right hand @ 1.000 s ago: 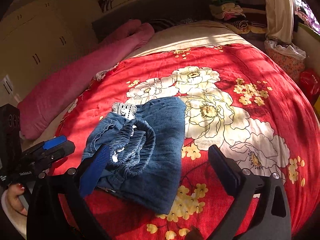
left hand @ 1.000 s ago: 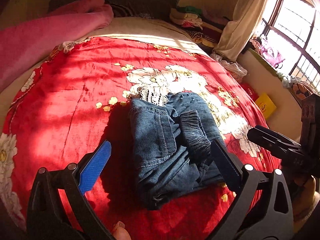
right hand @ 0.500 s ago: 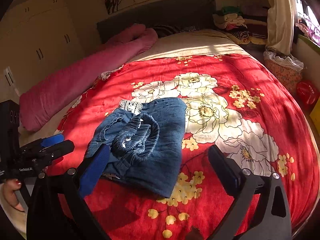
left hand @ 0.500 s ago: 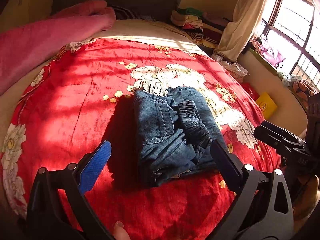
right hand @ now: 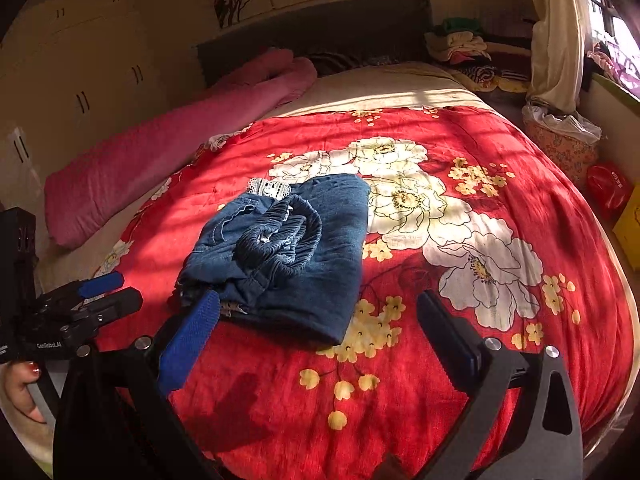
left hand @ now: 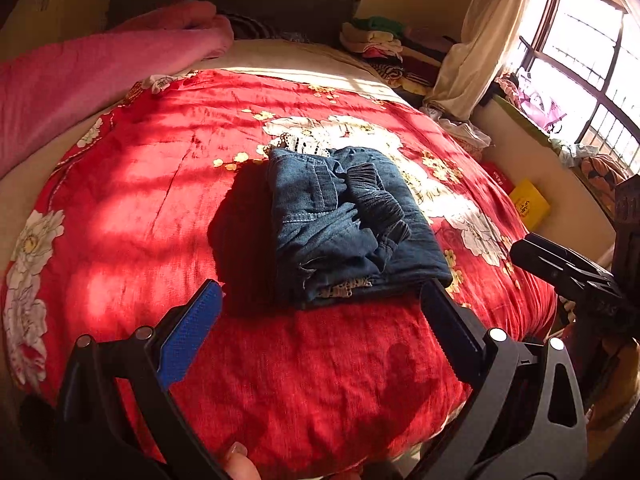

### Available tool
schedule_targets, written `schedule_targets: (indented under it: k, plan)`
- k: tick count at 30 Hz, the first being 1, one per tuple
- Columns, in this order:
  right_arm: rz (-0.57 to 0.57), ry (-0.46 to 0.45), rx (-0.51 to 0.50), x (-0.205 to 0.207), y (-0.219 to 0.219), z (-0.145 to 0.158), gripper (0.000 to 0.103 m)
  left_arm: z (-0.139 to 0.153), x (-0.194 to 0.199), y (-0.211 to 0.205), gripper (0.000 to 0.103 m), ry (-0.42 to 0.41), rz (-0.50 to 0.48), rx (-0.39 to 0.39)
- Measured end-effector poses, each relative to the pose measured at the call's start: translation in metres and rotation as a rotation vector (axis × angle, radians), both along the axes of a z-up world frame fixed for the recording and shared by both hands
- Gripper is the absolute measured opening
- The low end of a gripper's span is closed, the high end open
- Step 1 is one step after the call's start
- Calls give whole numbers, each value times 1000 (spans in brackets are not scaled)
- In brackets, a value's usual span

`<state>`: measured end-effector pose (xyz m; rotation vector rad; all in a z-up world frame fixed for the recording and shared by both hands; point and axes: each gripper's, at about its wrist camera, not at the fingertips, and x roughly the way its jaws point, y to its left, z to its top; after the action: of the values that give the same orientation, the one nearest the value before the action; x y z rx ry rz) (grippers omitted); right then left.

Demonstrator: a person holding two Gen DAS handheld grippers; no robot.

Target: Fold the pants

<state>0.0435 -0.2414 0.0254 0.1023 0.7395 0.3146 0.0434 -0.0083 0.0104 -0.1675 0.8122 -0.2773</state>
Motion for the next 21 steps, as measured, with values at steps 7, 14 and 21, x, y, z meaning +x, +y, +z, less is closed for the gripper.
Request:
schedule_targets:
  k: [7,14,21]
  plan:
    - [-11,9,-30,-18,3,-14,98,-19,-20,-5,93,27,-5,22]
    - [-44,28,-21,-32,-6,-33,98,-27,-30,-4,93,35,1,47]
    - [-46,22,-47,-41,-4,-43,98,-35,-39,-2,93,29,21,55]
